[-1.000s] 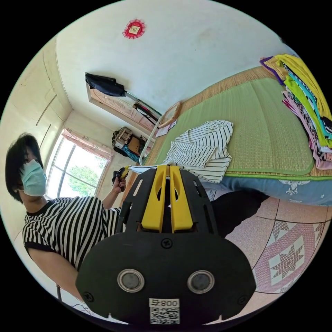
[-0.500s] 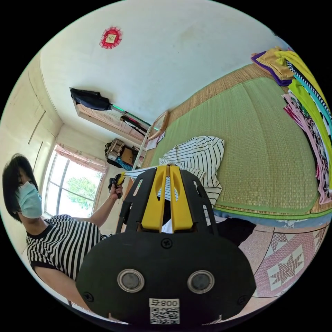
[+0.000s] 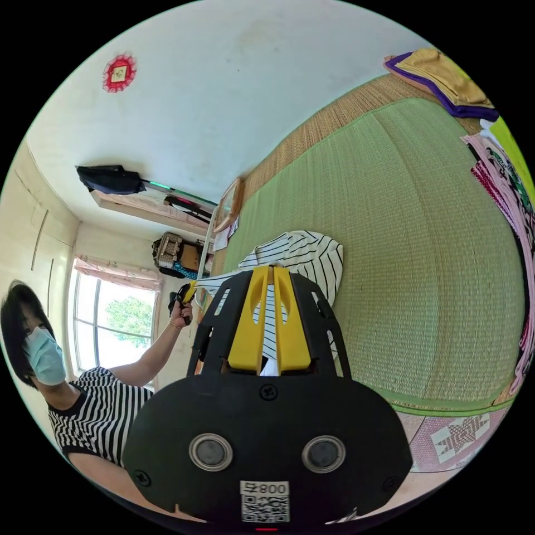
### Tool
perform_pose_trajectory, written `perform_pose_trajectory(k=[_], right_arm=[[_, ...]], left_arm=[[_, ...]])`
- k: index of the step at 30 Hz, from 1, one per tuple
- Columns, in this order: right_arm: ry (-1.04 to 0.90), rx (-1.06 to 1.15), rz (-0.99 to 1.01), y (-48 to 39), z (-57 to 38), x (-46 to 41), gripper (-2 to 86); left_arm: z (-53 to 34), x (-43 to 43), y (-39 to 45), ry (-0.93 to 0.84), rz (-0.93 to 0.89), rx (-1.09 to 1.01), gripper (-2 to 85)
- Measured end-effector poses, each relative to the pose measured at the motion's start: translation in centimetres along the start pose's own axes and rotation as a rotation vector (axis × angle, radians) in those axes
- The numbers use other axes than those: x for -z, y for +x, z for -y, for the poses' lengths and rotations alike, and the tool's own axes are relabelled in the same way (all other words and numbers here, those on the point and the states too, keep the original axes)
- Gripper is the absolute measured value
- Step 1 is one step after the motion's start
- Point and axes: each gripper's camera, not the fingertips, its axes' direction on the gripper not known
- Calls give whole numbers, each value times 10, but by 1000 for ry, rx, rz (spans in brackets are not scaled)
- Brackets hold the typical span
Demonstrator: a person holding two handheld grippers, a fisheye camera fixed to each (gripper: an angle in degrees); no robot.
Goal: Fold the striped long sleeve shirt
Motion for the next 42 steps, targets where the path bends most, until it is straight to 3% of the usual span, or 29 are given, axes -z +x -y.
perform_pose_trajectory(k=[19, 30, 42], right_arm=[[34, -4, -88, -43, 110, 4, 14], [-77, -158, -90, -12, 204, -42, 15], [-105, -302, 19, 14, 238, -46, 16]], left_arm=[[143, -159, 10, -73, 9, 33, 8], [196, -225, 16, -74, 89, 95, 10], [241, -279, 19, -73, 136, 198, 13]])
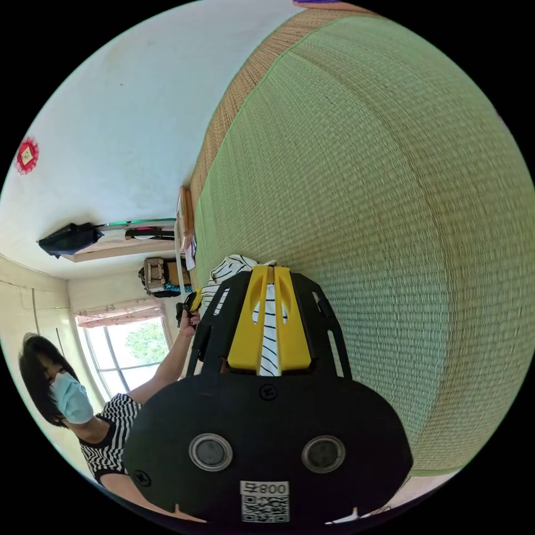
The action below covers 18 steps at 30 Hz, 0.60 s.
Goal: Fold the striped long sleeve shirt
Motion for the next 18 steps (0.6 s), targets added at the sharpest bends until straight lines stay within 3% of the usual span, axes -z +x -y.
perform_pose_trajectory(k=[11, 14, 18], right_arm=[[28, -31, 65, -19, 3, 11, 6], [48, -12, 70, -34, -4, 16, 2], [39, 138, -76, -89, -21, 8, 1]], left_arm=[[23, 5, 39, 52, 8, -13, 8], [18, -8, 72, -14, 14, -123, 14], [3, -47, 114, -143, 25, -247, 31]])
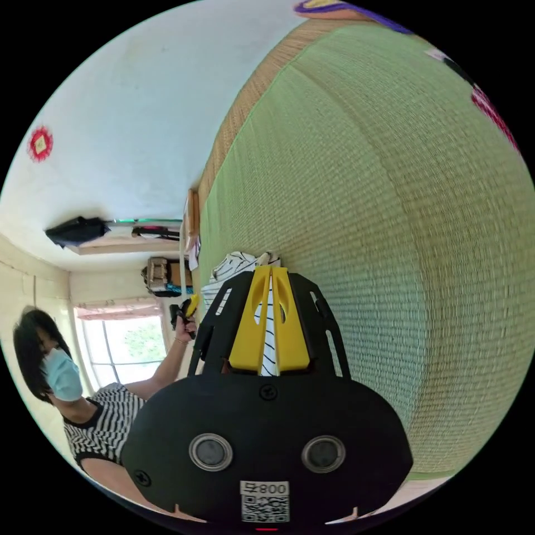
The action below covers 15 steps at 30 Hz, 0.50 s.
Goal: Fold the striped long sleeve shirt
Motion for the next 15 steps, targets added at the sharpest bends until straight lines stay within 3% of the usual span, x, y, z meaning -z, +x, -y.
perform_pose_trajectory(k=[9, 15], right_arm=[[-167, 443, -494, -146, -23, -81, -3], [-207, 545, -580, -187, -30, -119, -5]], left_arm=[[21, -70, 45, -120, 70, -14, 40], [41, -77, 74, -141, 131, -42, 15]])
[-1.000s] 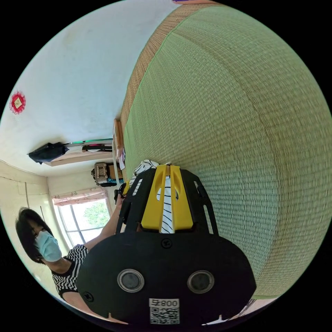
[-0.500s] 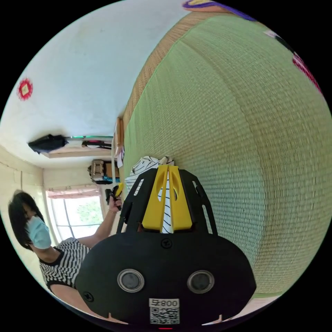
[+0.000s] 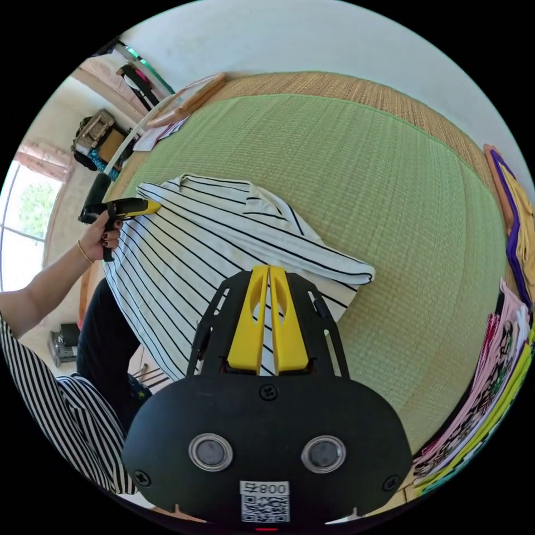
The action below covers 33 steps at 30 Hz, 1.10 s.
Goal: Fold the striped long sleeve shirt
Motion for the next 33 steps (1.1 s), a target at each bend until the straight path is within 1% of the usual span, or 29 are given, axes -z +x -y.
perform_pose_trajectory(k=[13, 22, 25, 33], right_arm=[[37, -35, -15, -27, 17, 13, -5], [96, -65, -17, -23, 34, 31, -4], [103, -72, 1, -22, 33, 35, -4], [110, -118, 47, -17, 15, 30, -3]], left_arm=[[41, 15, 45, 37, 37, -44, 3], [44, 35, 71, 92, -5, -91, 2], [33, 36, 79, 66, -20, -121, 2], [9, 29, 88, -63, 71, -192, 2]])
